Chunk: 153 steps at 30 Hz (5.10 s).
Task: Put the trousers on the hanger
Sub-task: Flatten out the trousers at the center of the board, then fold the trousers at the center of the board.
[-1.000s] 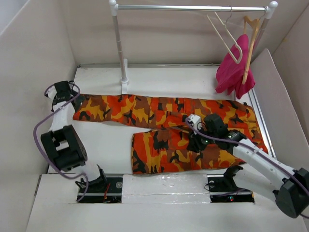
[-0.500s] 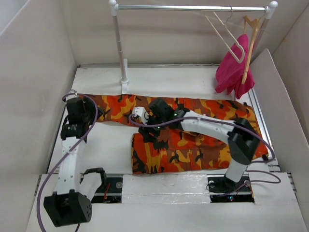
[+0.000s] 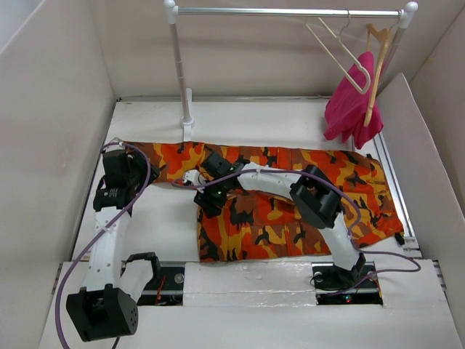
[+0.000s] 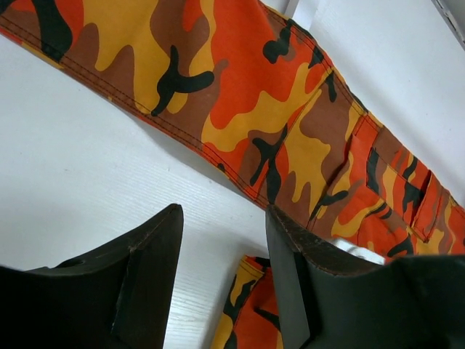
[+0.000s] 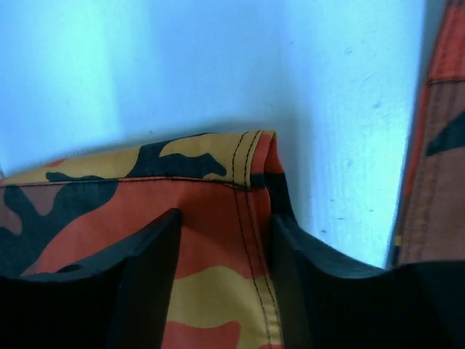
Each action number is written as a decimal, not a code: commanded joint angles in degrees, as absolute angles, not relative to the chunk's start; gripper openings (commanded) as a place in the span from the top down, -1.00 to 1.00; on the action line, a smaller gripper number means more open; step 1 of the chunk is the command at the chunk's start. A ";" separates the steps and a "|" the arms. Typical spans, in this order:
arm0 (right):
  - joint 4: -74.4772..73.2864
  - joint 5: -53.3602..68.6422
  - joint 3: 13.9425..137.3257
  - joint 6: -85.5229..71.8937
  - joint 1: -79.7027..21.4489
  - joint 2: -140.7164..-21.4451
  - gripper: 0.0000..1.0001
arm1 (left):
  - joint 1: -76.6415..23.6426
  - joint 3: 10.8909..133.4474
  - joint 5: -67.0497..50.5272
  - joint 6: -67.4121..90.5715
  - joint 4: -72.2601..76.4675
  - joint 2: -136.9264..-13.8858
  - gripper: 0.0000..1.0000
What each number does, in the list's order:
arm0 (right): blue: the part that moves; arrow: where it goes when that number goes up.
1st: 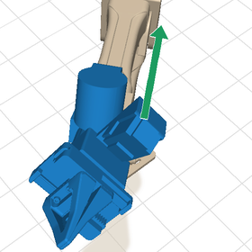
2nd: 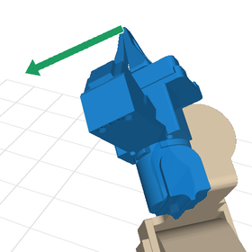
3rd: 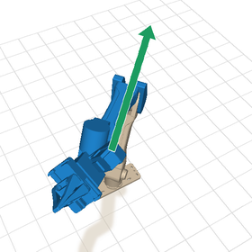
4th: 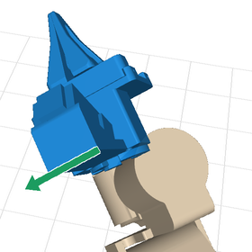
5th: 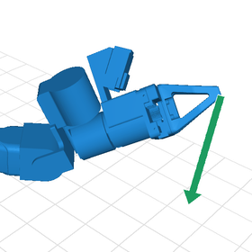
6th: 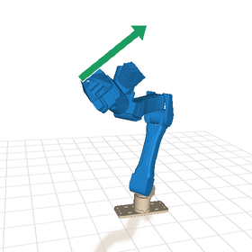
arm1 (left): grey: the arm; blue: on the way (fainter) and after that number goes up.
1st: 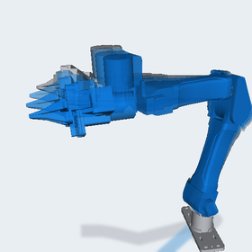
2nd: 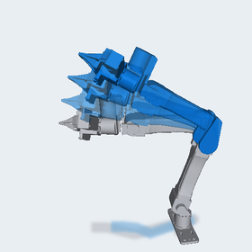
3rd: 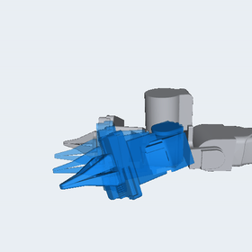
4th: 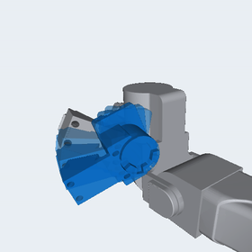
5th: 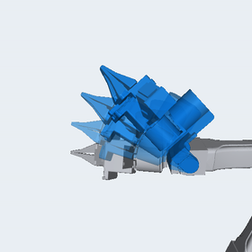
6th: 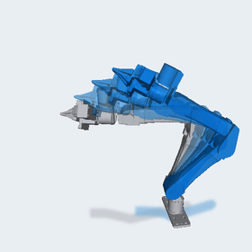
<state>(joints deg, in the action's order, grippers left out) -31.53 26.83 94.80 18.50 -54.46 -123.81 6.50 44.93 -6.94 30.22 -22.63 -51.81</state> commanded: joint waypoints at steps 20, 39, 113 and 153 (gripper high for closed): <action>-36.50 15.58 54.41 11.71 -31.36 -61.96 1.00 | 2.12 60.72 -11.93 27.24 -21.09 -61.68 -0.03; -39.73 15.55 44.83 9.58 -14.68 -54.05 1.00 | -42.19 39.65 0.71 59.66 -15.74 -62.69 -0.38; -61.59 -6.04 58.26 3.00 6.75 -52.99 -0.24 | -40.61 66.44 63.46 50.19 -37.07 -36.84 1.00; -45.44 -8.43 38.76 -23.81 40.88 -75.49 0.01 | -40.61 59.50 47.81 33.57 -36.03 -22.67 1.00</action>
